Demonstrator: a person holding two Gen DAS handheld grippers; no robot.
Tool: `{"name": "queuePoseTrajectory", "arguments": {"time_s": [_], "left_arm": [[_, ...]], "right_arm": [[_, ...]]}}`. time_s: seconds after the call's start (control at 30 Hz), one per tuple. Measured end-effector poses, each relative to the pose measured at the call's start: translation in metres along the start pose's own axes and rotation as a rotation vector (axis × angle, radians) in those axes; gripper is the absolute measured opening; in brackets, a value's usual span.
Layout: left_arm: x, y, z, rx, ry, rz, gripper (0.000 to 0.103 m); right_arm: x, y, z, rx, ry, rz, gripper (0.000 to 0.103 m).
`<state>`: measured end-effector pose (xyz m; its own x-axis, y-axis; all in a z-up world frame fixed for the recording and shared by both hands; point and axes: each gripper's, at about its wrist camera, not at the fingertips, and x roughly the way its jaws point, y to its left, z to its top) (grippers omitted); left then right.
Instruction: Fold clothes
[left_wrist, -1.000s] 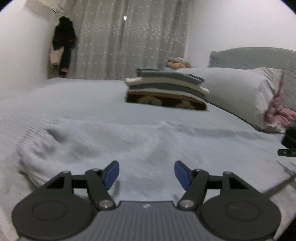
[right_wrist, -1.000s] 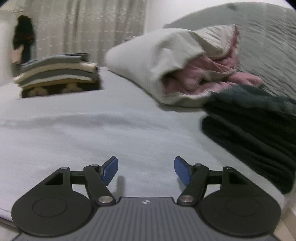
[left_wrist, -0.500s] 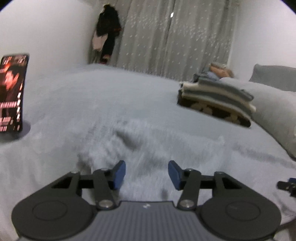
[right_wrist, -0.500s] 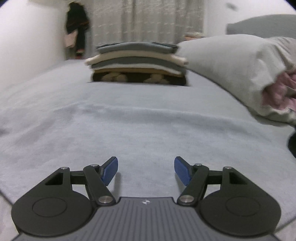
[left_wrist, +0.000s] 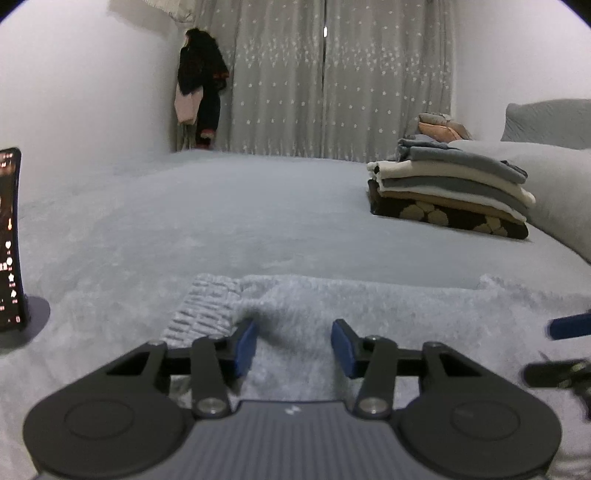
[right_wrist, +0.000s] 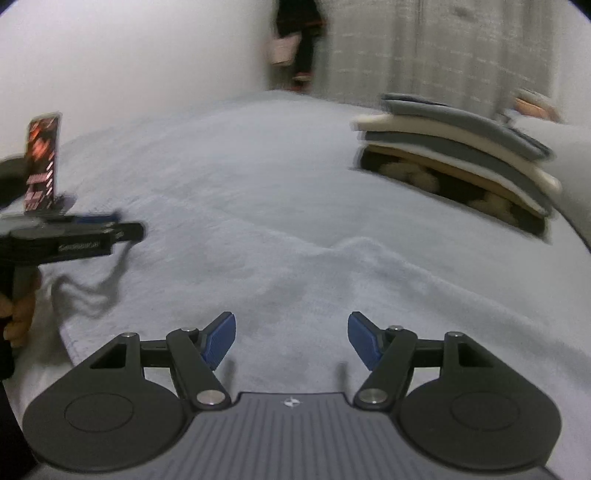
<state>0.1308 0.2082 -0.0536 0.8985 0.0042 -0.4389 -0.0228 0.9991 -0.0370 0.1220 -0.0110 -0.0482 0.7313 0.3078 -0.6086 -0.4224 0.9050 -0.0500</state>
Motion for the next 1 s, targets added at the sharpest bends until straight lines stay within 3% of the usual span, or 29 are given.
{"name": "queuePoseTrajectory", "arguments": {"time_s": [0.1,0.33,0.57,0.7,0.87,1.0], "left_arm": [[0.000,0.005,0.000,-0.028,-0.007,-0.014,0.047],[-0.002,0.022,0.003,-0.103,0.001,-0.082,0.047],[-0.004,0.031,0.007,-0.163,0.000,-0.112,0.045],[-0.009,0.028,0.010,-0.140,-0.040,-0.092,0.055],[-0.005,0.024,0.004,-0.103,-0.029,-0.055,0.055],[-0.002,0.013,-0.007,-0.002,-0.033,-0.005,0.056]], "right_arm": [[0.023,0.020,0.006,-0.057,0.035,0.028,0.068],[0.056,0.041,0.035,-0.078,0.014,0.049,0.071],[0.082,0.059,0.052,-0.036,-0.065,0.036,0.070],[0.072,0.061,0.048,-0.019,-0.073,0.016,0.069],[0.047,0.058,0.033,-0.050,-0.046,-0.002,0.069],[0.030,0.048,0.006,-0.034,-0.033,-0.020,0.069]]}}
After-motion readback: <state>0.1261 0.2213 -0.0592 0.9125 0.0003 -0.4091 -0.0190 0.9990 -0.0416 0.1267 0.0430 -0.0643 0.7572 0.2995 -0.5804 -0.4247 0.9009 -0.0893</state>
